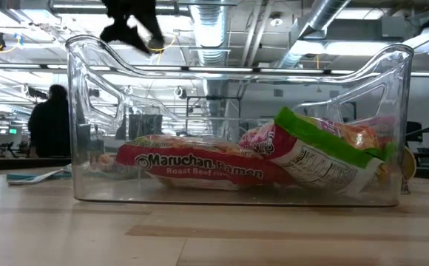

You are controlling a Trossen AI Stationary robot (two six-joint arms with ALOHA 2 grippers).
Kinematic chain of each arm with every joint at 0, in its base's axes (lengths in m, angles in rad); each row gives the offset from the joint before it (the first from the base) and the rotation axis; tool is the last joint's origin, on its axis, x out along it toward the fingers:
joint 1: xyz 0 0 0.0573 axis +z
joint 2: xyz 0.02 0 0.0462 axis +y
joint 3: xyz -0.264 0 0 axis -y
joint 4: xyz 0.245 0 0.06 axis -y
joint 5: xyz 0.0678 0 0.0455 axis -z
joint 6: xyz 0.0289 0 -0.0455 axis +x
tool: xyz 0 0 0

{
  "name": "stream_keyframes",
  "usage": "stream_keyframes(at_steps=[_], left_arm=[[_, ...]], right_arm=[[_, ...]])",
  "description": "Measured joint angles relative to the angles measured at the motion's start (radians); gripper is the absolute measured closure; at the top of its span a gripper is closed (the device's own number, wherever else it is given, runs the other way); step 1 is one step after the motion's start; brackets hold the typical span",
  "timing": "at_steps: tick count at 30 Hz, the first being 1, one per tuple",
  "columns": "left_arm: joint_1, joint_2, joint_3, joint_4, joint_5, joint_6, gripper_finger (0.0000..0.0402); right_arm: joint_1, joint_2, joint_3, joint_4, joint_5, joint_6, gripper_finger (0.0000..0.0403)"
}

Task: Pick & Place Food Item
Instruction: Put the orange noodle pack into the bottom transparent bin

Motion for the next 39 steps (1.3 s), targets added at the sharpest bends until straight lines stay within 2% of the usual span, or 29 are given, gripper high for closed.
stream_keyframes(at_steps=[3,6,18,26,32,39], left_arm=[[0.045,0.081,0.025,-0.132,0.001,-0.106,0.0200],[0.077,0.139,0.025,-0.185,0.000,-0.173,0.0211],[0.123,0.323,0.026,-0.203,0.001,-0.243,0.0202],[0.126,0.425,0.026,-0.203,0.001,-0.259,0.0215],[0.126,0.448,0.007,-0.185,-0.002,-0.259,0.0225],[0.150,0.379,-0.140,-0.087,0.019,-0.287,0.0234]], right_arm=[[0.000,-0.023,0.000,-0.013,0.002,-0.005,0.0228],[0.000,-0.035,0.000,-0.013,0.004,-0.011,0.0230],[0.000,-0.039,0.000,-0.021,0.000,-0.037,0.0231],[0.001,-0.038,0.000,-0.025,-0.002,-0.036,0.0231],[0.001,-0.038,0.000,-0.025,-0.004,-0.034,0.0231],[0.001,-0.038,0.000,-0.030,-0.004,-0.034,0.0231]])
